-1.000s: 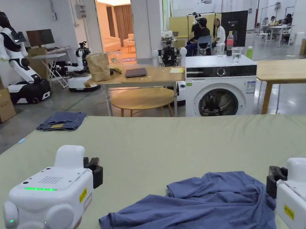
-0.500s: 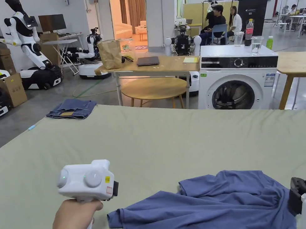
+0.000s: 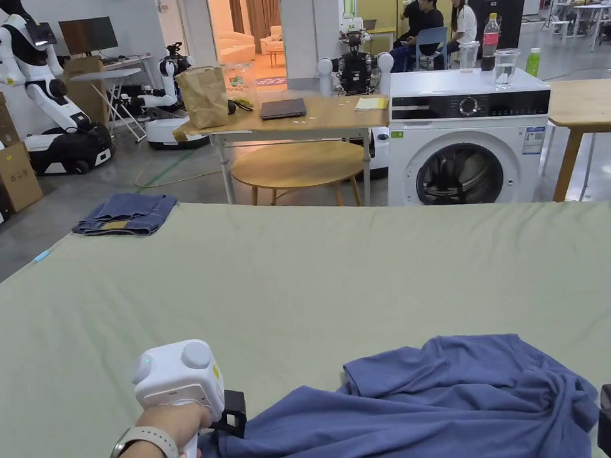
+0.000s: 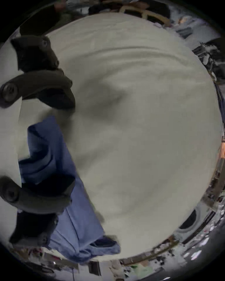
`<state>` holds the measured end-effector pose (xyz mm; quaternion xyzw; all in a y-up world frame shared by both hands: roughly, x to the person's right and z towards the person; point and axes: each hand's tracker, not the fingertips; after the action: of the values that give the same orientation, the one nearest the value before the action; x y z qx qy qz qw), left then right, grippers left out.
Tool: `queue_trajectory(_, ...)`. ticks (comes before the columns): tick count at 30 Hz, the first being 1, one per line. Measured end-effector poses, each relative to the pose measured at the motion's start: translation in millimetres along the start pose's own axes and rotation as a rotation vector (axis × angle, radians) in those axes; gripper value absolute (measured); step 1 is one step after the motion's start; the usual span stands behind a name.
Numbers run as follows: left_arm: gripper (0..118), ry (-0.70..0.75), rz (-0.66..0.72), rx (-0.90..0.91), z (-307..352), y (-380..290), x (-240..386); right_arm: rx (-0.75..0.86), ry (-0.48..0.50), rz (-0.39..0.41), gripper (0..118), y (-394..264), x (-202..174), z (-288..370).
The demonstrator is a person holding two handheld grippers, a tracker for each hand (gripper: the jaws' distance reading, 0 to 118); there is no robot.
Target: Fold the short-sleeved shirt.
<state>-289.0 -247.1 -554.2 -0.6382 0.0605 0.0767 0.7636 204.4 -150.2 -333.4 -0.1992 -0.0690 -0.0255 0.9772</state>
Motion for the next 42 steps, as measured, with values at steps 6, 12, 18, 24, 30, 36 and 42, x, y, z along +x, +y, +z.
queue_trajectory(6, 2, -0.095, -0.003, -0.005, 17.3, -8.3, 11.4, 0.003, 0.011, -0.049, 0, -1.8, 8.0, 4.9)
queue_trajectory(12, 2, -0.163, -0.017, 0.116, 54.9, -15.0, 7.8, 0.013, -0.001, -0.026, 0, 6.8, 17.4, 9.4)
queue_trajectory(18, 2, -0.229, -0.107, 0.361, 107.7, -43.4, 10.8, -0.064, -0.099, -0.031, 0, 18.3, 61.8, -16.6)
queue_trajectory(24, 2, -0.284, -0.125, 0.457, 124.4, -65.1, 27.5, -0.246, -0.116, 0.035, 17, 11.2, 111.2, -101.5)
queue_trajectory(30, 2, -0.29, -0.181, 0.483, 130.8, -65.2, 40.8, -0.362, -0.006, 0.112, 115, -15.1, 107.8, -175.9)
queue_trajectory(36, 2, -0.284, -0.174, 0.468, 115.5, -41.9, 36.8, -0.421, 0.135, 0.168, 56, -37.9, 79.1, -214.5)
queue_trajectory(42, 2, -0.267, -0.152, 0.441, 92.8, -30.7, 33.2, -0.433, 0.24, 0.057, 9, -39.5, 64.4, -212.3)
